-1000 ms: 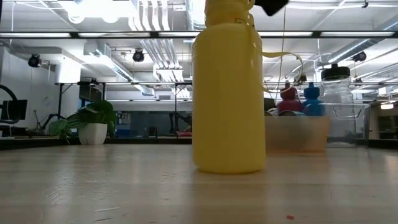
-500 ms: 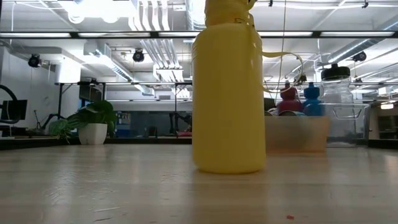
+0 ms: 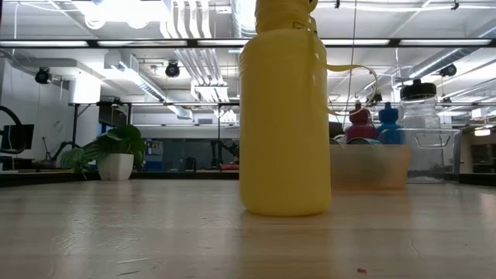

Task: Pick & Place Food Item
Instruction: Put the yellow water bottle into the right transparent bin

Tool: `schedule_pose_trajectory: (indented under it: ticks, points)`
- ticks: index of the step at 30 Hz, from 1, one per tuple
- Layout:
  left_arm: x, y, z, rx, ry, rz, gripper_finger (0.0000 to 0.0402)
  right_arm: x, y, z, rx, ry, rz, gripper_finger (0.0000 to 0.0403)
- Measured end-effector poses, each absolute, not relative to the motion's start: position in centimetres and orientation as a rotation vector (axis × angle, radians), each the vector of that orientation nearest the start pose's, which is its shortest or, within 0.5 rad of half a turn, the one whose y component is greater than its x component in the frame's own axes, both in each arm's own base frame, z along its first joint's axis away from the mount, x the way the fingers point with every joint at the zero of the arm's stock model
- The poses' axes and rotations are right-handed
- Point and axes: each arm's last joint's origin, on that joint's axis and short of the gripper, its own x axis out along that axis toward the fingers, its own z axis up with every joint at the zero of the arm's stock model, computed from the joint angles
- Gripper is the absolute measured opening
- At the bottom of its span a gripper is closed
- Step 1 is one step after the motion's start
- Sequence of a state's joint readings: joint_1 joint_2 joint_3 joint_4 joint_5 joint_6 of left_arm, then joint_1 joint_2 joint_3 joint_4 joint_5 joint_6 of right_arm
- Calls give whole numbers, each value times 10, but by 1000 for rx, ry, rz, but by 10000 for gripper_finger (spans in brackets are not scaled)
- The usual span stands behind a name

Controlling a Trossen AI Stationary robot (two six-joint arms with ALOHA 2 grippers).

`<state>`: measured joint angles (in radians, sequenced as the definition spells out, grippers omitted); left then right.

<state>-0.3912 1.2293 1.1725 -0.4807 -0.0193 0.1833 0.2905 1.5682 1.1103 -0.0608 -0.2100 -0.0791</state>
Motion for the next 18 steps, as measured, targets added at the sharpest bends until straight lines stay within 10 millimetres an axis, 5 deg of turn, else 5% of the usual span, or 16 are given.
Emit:
schedule_pose_trajectory:
  ticks: [18]
  points:
    - [243, -100, 349, 287, 496, -411, 6, 332, 105, 264, -108, 512, 509, 99]
